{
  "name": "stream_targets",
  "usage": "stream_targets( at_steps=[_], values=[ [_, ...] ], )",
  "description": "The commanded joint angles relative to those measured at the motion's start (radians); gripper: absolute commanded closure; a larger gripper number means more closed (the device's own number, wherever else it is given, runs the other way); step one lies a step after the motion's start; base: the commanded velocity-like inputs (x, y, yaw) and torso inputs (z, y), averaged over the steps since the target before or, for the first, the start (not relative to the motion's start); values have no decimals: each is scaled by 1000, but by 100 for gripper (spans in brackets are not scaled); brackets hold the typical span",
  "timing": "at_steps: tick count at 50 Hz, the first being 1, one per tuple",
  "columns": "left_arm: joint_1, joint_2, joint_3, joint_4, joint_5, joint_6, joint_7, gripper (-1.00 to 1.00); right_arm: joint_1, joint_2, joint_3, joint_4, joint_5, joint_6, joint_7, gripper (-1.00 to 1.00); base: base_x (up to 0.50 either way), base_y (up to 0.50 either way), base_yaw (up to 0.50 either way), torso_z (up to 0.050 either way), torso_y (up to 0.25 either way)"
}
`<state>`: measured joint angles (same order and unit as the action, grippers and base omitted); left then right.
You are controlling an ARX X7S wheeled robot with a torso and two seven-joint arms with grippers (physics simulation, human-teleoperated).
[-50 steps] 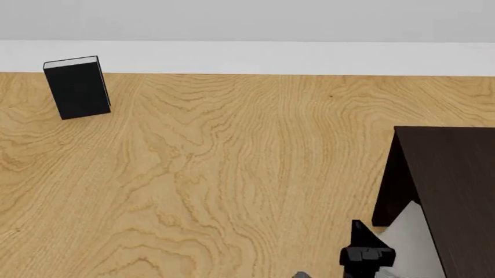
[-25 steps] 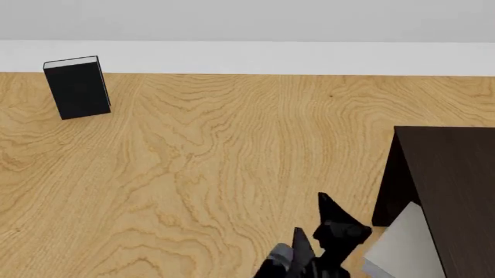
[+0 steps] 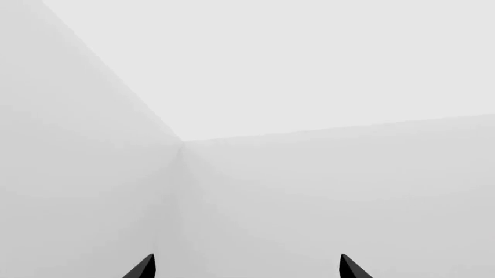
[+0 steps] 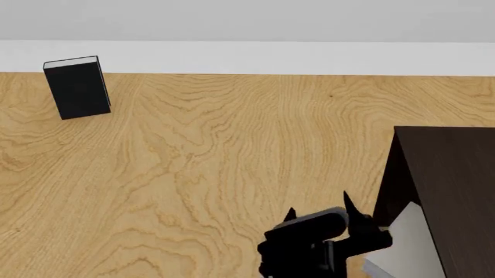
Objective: Pick up the book on the right and place it on the cabinet shelf.
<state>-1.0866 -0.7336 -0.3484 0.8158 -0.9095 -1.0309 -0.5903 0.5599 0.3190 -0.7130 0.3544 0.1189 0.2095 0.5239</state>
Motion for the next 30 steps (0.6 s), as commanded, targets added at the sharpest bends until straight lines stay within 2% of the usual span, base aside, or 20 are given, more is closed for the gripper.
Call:
stream_targets(
  at_steps=[1, 15, 30],
  values=[
    [-2, -4, 2, 0, -7, -1, -5, -100, -14, -41, 48, 17, 104, -36, -37, -100, 0, 0, 0, 0, 0],
    [12, -6, 0, -1, -3, 10, -5, -100, -35, -40, 45, -46, 166, 6, -89, -100, 0, 0, 0, 0, 0],
    [19, -9, -6, -1, -9, 14, -8, -100, -14, -71, 35, 35, 164, 22, -89, -100, 0, 0, 0, 0, 0]
  ],
)
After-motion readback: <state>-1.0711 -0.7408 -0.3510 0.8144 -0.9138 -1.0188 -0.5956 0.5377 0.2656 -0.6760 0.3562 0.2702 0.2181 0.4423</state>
